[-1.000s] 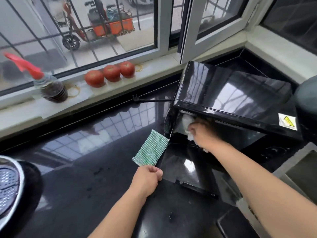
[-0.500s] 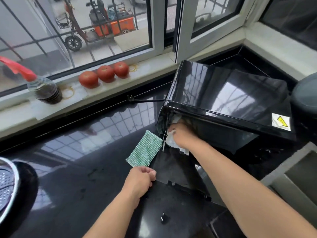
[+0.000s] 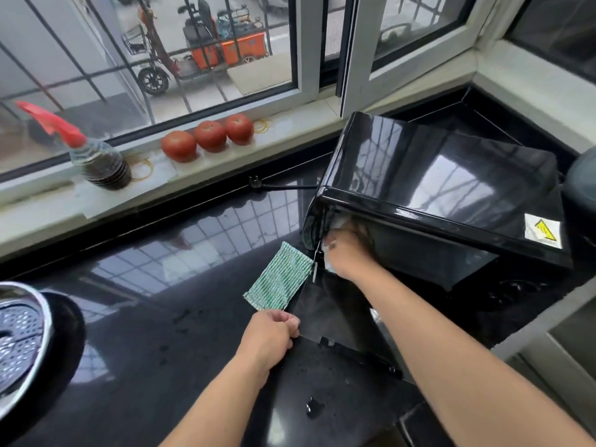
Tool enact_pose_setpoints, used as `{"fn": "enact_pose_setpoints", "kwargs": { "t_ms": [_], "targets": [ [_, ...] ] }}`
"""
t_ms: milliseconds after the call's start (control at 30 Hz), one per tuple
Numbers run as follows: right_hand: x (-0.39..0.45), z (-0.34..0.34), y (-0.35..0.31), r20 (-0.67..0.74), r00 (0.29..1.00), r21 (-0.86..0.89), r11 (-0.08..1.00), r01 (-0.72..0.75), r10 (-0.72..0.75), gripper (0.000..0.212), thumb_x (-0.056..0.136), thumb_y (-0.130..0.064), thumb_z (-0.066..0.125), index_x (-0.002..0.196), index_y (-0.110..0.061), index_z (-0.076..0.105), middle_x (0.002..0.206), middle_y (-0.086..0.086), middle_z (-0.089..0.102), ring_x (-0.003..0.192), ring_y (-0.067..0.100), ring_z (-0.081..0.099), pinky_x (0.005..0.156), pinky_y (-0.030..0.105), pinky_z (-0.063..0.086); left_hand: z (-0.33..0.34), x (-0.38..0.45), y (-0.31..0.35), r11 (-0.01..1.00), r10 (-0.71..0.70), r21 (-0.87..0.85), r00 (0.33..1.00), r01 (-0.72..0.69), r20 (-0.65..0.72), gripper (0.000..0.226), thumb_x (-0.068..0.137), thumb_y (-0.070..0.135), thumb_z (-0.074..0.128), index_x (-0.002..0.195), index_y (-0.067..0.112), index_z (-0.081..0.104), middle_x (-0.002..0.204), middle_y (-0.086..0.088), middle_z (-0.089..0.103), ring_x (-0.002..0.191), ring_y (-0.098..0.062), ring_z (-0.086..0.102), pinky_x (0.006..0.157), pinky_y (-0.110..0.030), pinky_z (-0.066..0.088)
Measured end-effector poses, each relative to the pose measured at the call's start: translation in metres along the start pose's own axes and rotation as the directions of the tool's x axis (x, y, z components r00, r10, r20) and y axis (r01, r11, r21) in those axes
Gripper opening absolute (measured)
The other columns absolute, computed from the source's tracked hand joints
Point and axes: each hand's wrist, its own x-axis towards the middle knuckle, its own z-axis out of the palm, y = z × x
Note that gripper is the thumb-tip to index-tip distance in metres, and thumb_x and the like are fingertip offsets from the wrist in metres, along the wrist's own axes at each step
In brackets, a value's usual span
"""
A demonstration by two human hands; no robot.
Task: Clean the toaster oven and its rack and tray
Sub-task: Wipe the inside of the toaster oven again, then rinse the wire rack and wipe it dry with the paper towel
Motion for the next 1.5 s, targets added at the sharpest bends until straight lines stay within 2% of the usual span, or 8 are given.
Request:
{"fn": "enact_pose_setpoints", "kwargs": {
  "t_ms": [200,367,533,733,1000,1233,1333,1500],
  "targets": [
    [-0.014,-0.006,0.020,-0.064,0.989,-0.235,0.965,0.117,-0.136,0.029,0.085,-0.015,0.054,0.108,-0.026,0.067,0.125,-0.001,0.051,0.115,0.027,0.037,0.096,0.037,0.033,0.000,0.001,-0.001,0.999,-0.030,-0.024,1.000,0.029,-0.009,0.011,0.100,0.018,0.065,0.092,0.014,0.071,0.077,0.003,0.072,0.068,-0.014,0.056,0.060,-0.027,0.044],
    [-0.066,-0.026,0.080,-0.285,0.958,-0.481,0.865,-0.142,-0.001,0.034,0.076,0.002,0.058,0.109,0.001,0.065,0.122,0.015,0.049,0.109,0.034,0.042,0.090,0.044,0.046,0.001,-0.001,-0.003,0.999,-0.028,-0.022,0.999,0.028,0.017,0.014,0.102,0.017,0.061,0.093,0.014,0.070,0.081,0.000,0.071,0.065,-0.014,0.054,0.055,-0.025,0.043],
    [-0.089,-0.003,0.057,-0.300,0.942,-0.122,0.973,-0.196,0.153,0.040,0.075,0.005,0.060,0.115,0.003,0.059,0.121,0.018,0.048,0.110,0.035,0.049,0.097,0.035,0.043,-0.006,0.001,-0.002,0.999,-0.026,-0.038,0.999,0.027,0.044,0.010,0.100,0.017,0.064,0.095,0.014,0.072,0.082,0.000,0.071,0.068,-0.014,0.056,0.053,-0.023,0.043],
    [-0.092,0.040,-0.006,-0.141,0.977,-0.023,0.987,0.159,-0.161,0.038,0.085,0.004,0.049,0.119,-0.007,0.060,0.133,0.004,0.047,0.112,0.028,0.043,0.099,0.032,0.039,-0.002,0.004,-0.004,0.999,0.042,0.017,0.997,-0.043,0.059,0.011,0.102,0.020,0.062,0.100,0.012,0.070,0.082,-0.002,0.071,0.065,-0.015,0.055,0.052,-0.025,0.042],
    [-0.172,-0.019,0.114,-0.394,0.889,-0.132,0.942,-0.307,0.235,0.050,0.076,0.013,0.048,0.113,-0.014,0.067,0.123,-0.002,0.052,0.100,0.021,0.039,0.088,0.024,0.039,-0.007,-0.001,-0.001,0.994,0.094,0.038,0.987,-0.100,0.128,0.012,0.103,0.017,0.058,0.100,0.009,0.067,0.079,-0.004,0.068,0.060,-0.015,0.052,0.053,-0.027,0.041],
    [-0.184,0.061,-0.026,-0.194,0.979,-0.082,0.996,0.043,-0.059,0.038,0.079,0.003,0.048,0.111,-0.015,0.056,0.125,0.000,0.045,0.108,0.024,0.041,0.085,0.037,0.045,-0.014,0.003,-0.003,0.993,0.080,0.071,0.987,-0.091,0.141,0.014,0.103,0.018,0.059,0.099,0.008,0.068,0.077,-0.006,0.067,0.059,-0.016,0.051,0.047,-0.027,0.039],
    [-0.193,0.060,-0.017,-0.220,0.967,-0.060,0.991,0.118,-0.129,0.033,0.080,0.001,0.050,0.107,-0.016,0.060,0.117,0.000,0.051,0.102,0.024,0.045,0.079,0.037,0.047,-0.011,0.001,-0.004,0.982,0.100,0.144,0.986,-0.119,0.132,0.017,0.104,0.023,0.059,0.095,0.009,0.066,0.078,-0.006,0.067,0.059,-0.017,0.051,0.049,-0.027,0.039],
    [-0.245,0.016,0.099,-0.419,0.881,-0.030,0.966,-0.256,0.220,0.027,0.082,0.004,0.051,0.098,-0.013,0.063,0.103,0.000,0.052,0.099,0.023,0.046,0.078,0.032,0.043,-0.008,0.004,-0.005,0.971,0.151,0.184,0.988,-0.153,0.024,0.019,0.099,0.030,0.066,0.094,0.012,0.066,0.082,-0.007,0.073,0.064,-0.021,0.060,0.061,-0.030,0.050]
  ]
}}
